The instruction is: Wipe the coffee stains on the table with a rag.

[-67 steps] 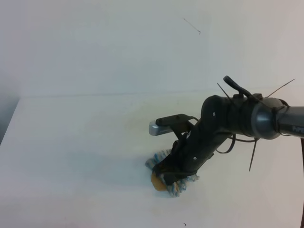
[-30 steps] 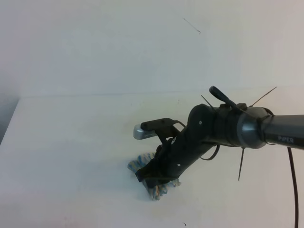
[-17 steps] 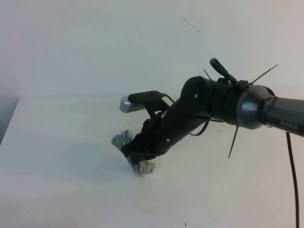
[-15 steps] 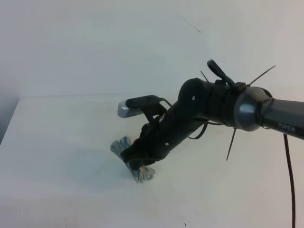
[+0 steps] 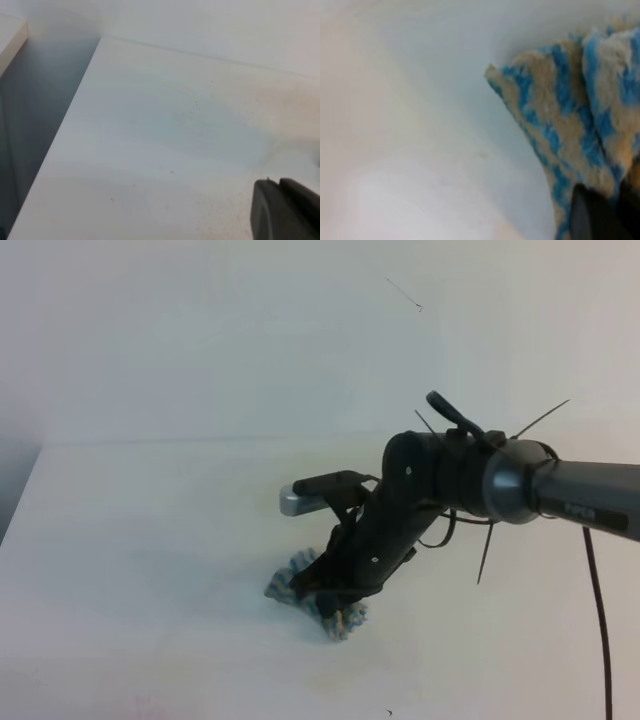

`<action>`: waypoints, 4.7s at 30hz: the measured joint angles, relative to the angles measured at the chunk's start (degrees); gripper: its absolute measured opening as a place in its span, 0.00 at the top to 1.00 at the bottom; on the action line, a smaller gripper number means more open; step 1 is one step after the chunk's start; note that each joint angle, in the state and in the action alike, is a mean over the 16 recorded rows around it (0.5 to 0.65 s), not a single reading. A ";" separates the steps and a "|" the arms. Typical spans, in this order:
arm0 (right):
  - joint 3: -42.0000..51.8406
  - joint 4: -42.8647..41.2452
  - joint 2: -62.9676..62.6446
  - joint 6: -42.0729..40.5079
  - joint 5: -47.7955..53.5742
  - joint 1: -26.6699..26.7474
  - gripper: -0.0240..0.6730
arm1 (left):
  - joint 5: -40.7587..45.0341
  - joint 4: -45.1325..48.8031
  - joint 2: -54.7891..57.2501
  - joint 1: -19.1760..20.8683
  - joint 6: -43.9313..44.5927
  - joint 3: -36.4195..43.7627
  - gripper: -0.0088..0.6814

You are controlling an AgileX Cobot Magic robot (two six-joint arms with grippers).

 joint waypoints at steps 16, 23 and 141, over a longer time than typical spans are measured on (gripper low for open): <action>15.77 -4.46 -13.92 -0.66 -6.41 -12.27 0.93 | 0.00 0.00 0.00 0.00 0.00 0.00 0.99; 29.96 -4.31 -24.26 -4.74 -13.67 -17.47 0.93 | 0.00 0.00 0.00 0.00 0.00 0.00 0.99; 93.34 -24.13 -126.64 16.32 -24.05 -40.50 0.97 | 0.38 0.00 0.10 0.00 0.00 -0.16 0.99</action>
